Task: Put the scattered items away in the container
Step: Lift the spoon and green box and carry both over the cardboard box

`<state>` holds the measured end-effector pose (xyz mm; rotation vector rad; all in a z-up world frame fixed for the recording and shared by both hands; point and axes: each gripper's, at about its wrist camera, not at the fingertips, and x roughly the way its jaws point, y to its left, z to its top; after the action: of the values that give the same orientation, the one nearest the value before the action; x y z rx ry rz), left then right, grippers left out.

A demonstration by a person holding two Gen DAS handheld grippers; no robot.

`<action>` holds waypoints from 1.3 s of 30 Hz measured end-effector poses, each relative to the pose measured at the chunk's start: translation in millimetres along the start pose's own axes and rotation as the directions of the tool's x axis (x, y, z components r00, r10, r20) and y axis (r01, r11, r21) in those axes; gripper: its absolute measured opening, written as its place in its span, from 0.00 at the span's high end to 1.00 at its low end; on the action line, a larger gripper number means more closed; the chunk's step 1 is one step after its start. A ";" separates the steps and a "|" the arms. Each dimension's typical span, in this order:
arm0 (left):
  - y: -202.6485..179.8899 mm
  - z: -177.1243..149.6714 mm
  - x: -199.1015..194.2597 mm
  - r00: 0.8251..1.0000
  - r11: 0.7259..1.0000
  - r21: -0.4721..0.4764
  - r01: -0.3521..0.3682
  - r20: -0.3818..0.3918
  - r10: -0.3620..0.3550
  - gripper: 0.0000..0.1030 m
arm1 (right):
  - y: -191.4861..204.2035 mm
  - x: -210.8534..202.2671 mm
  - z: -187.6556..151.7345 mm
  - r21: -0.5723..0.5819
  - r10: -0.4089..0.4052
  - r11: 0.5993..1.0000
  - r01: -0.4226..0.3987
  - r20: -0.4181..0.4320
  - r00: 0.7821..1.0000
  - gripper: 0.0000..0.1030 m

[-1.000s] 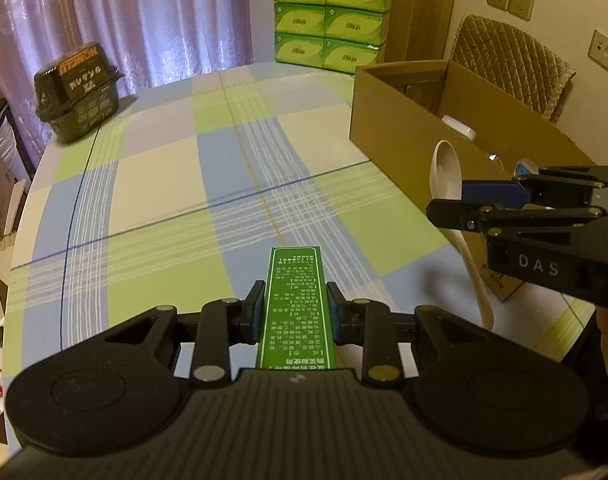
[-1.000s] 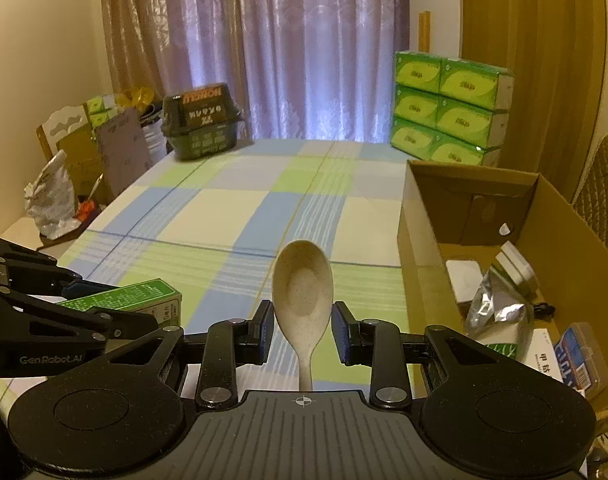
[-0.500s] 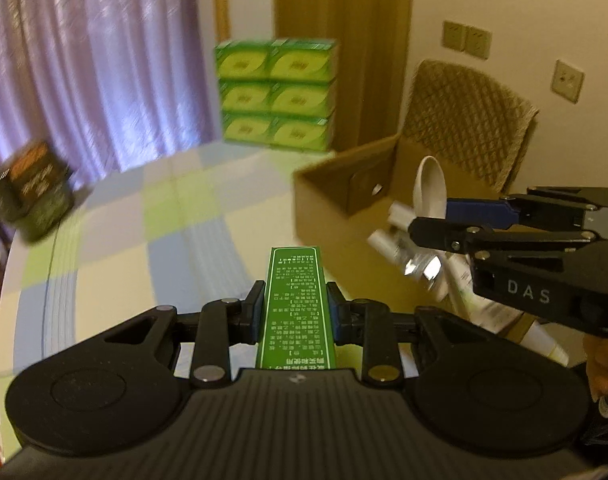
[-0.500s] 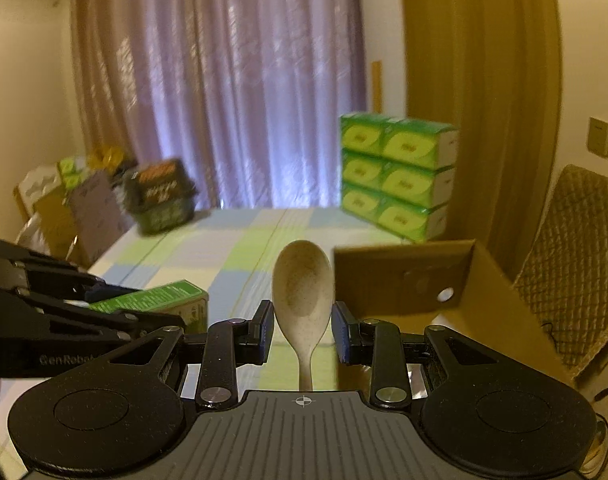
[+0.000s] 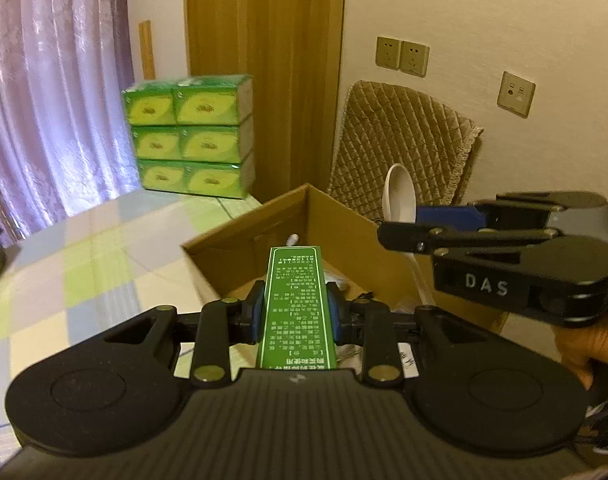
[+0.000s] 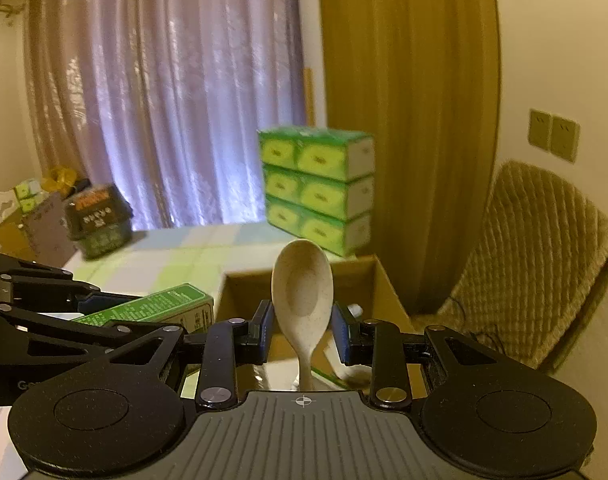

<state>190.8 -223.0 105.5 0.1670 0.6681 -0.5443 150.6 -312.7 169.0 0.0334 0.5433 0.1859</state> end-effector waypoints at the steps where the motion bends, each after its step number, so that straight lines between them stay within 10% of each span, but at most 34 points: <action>1: -3.1 -0.2 5.0 1.000 1.000 -0.008 0.005 -0.003 -0.005 0.76 | -3.7 2.1 -2.5 0.004 -0.004 1.000 0.004 -0.008 1.000 0.67; 39: 1.0 -25.2 77.2 0.997 0.960 -0.273 -0.069 -0.058 0.055 0.76 | -37.6 78.1 -26.9 -0.104 0.025 0.994 -0.046 -0.190 0.981 0.67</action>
<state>227.9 -247.0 37.4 -0.0591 0.7777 -0.3827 208.6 -335.7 103.1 -0.0809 0.7216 0.2546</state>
